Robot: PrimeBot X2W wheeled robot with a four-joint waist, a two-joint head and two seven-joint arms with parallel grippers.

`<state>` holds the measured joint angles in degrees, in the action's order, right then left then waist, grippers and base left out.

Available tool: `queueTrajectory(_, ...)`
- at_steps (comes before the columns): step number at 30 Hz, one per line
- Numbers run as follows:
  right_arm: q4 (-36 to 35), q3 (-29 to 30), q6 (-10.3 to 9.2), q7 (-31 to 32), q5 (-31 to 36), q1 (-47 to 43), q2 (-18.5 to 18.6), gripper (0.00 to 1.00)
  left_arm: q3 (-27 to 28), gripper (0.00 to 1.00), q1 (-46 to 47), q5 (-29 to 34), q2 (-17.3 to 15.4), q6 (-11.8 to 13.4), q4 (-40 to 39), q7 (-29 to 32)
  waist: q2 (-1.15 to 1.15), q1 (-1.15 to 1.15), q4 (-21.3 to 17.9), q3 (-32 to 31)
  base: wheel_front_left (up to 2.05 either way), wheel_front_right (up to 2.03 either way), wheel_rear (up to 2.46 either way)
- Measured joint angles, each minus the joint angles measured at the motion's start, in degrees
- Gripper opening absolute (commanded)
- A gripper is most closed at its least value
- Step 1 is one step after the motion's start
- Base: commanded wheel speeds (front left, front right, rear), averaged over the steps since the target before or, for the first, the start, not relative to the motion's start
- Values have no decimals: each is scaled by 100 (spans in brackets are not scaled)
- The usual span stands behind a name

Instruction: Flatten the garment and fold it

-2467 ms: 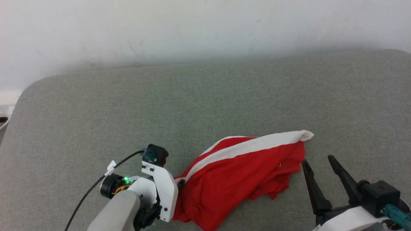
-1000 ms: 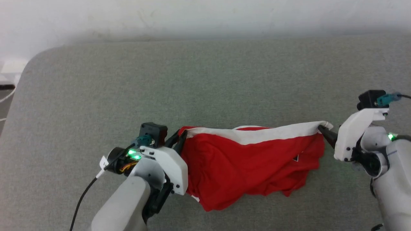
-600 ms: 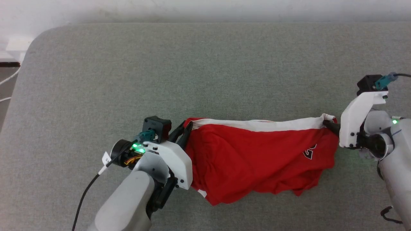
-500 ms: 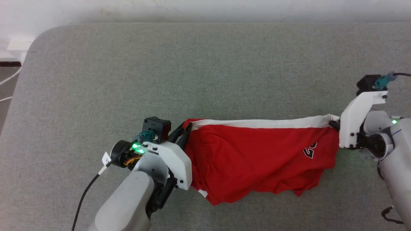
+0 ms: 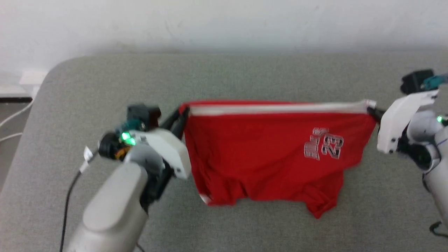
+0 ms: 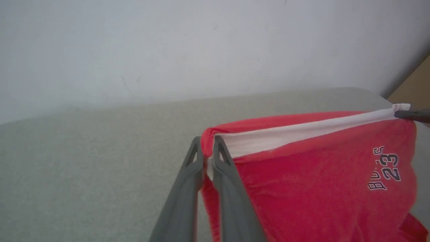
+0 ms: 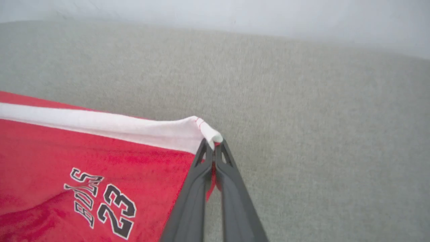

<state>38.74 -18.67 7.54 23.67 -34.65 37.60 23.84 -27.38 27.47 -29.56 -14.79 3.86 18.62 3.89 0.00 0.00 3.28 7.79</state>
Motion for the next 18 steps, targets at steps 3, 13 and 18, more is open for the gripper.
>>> queueTrajectory(3,-105,23,1,-213,-14,301,46,0,124,0,594,-65,-19,-163,230,-23,0,0,-14,-196,0,0,0)
queueTrajectory(13,47,221,10,-809,381,2377,-199,0,624,0,3212,-178,21,-476,1829,-366,0,0,-137,-175,0,0,0)
queueTrajectory(18,345,335,13,-1426,776,3563,-569,0,962,0,4434,-247,-1,-456,2646,-822,0,1,-193,250,0,0,0)
